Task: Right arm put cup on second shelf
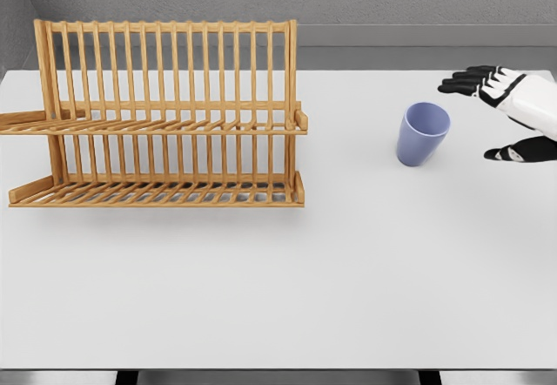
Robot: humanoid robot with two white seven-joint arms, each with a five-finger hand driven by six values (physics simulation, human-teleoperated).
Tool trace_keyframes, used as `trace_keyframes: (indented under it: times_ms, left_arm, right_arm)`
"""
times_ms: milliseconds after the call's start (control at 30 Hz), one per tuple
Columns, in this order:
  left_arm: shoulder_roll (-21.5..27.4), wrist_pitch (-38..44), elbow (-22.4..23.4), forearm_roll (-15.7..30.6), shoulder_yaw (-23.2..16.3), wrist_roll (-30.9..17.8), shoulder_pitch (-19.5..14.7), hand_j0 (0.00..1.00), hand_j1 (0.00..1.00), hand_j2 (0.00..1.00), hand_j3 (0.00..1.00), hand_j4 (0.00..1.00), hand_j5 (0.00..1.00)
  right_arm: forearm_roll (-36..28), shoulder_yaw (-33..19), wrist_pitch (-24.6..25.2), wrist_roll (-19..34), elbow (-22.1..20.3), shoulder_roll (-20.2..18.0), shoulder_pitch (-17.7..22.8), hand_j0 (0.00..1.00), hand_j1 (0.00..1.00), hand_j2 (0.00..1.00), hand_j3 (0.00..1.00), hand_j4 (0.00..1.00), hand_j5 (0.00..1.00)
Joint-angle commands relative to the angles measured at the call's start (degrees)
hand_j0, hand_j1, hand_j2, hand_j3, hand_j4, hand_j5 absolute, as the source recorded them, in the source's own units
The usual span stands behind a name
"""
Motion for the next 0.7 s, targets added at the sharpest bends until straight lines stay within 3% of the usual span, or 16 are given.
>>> trace_keyframes:
  times_ms: [0,233,300,333,500,533,600,667]
  left_arm:
    - [0.0,0.0,0.0,0.0,0.0,0.0,0.0,1.00,1.00,1.00,1.00,1.00,1.00]
    - [0.0,0.0,0.0,0.0,0.0,0.0,0.0,1.00,1.00,1.00,1.00,1.00,1.00]
    - [0.0,0.0,0.0,0.0,0.0,0.0,0.0,1.00,1.00,1.00,1.00,1.00,1.00]
    - [0.0,0.0,0.0,0.0,0.0,0.0,0.0,1.00,1.00,1.00,1.00,1.00,1.00]
    - [0.0,0.0,0.0,0.0,0.0,0.0,0.0,1.00,1.00,1.00,1.00,1.00,1.00]
    - [0.0,0.0,0.0,0.0,0.0,0.0,0.0,1.00,1.00,1.00,1.00,1.00,1.00]
    - [0.0,0.0,0.0,0.0,0.0,0.0,0.0,1.00,1.00,1.00,1.00,1.00,1.00]
    - [0.0,0.0,0.0,0.0,0.0,0.0,0.0,1.00,1.00,1.00,1.00,1.00,1.00]
  right_arm:
    - [-0.4,0.2,0.1,0.0,0.0,0.0,0.0,1.00,1.00,1.00,1.00,1.00,1.00]
    - [-0.4,-0.9,0.1,1.0,-0.6,-0.7,-0.3,1.00,1.00,1.00,1.00,1.00,1.00]
    - [-0.5,-1.2,0.1,14.6,-2.2,-2.0,-1.9,1.00,1.00,1.00,1.00,1.00,1.00]
    - [-0.8,-1.3,0.1,17.0,-2.6,-2.0,-2.9,1.00,1.00,1.00,1.00,1.00,1.00]
    - [-0.9,-0.8,0.1,17.0,-2.4,-0.7,-9.9,1.00,1.00,1.00,1.00,1.00,1.00]
    - [-0.4,1.2,0.1,17.0,-1.6,1.0,-12.5,1.00,1.00,1.00,1.00,1.00,1.00]
    - [-0.3,10.3,0.1,17.0,1.5,2.5,-18.9,1.00,1.00,1.00,1.00,1.00,1.00]
    - [-0.2,13.6,0.1,17.0,5.3,2.9,-19.7,1.00,1.00,1.00,1.00,1.00,1.00]
